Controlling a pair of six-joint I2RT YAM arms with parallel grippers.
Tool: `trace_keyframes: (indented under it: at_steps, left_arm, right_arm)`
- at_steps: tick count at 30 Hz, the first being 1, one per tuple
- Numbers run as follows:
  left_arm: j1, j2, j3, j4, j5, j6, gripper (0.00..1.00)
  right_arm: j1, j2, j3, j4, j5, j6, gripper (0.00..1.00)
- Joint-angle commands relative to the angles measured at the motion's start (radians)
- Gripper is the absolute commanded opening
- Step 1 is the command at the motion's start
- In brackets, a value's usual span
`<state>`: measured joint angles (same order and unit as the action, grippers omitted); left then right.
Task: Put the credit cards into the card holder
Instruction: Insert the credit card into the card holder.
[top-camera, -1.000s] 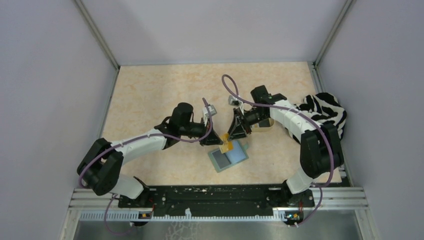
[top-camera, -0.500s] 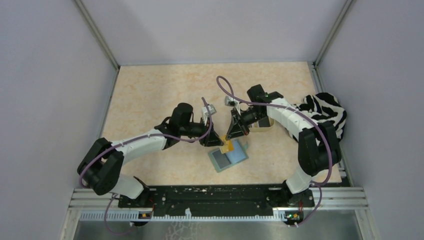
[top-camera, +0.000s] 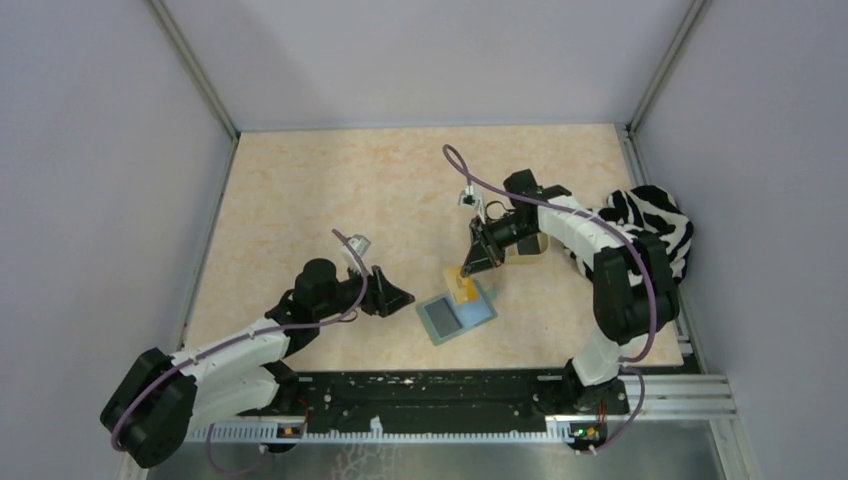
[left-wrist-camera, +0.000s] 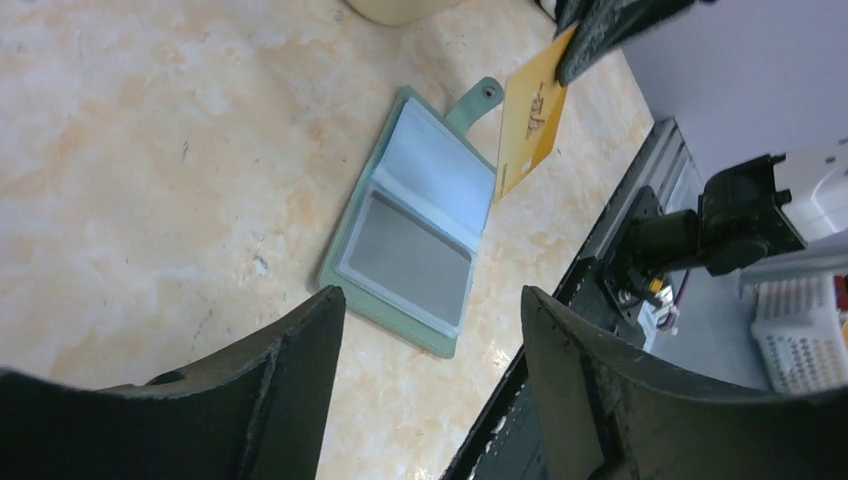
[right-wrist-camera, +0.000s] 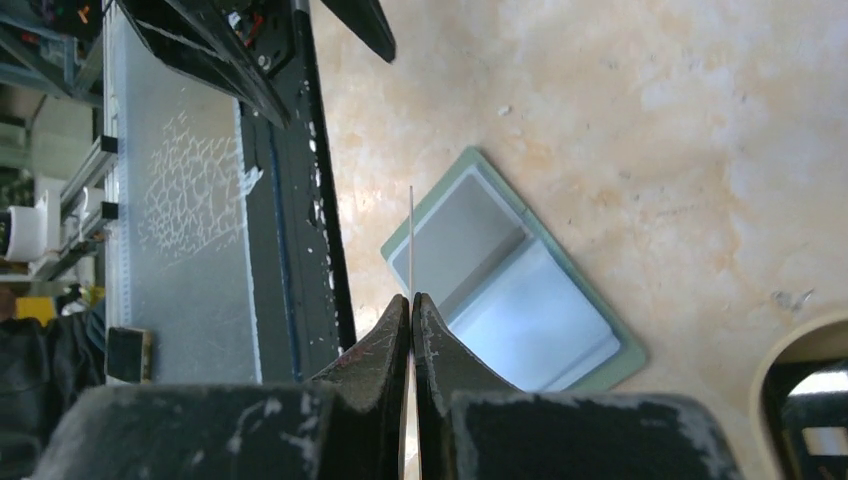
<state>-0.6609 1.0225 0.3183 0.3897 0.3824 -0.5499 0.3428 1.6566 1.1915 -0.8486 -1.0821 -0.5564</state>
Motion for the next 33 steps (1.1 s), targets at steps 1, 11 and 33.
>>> trace_keyframes:
  at_steps: [1,11,33]
  left_arm:
    - [0.003,-0.04,-0.111,0.202,-0.078,-0.227,0.69]
    - [-0.015,0.104,-0.16,0.506,0.085,-0.371,0.31]
    - [-0.224,0.457,-0.031,0.456,-0.067,-0.297,0.16]
  right_arm:
    - [-0.008,0.001,-0.084,0.128,0.08,0.116,0.0]
    - [-0.007,0.1,-0.122,0.184,0.106,0.21,0.0]
    - [-0.052,0.085,-0.135,0.194,0.067,0.23,0.0]
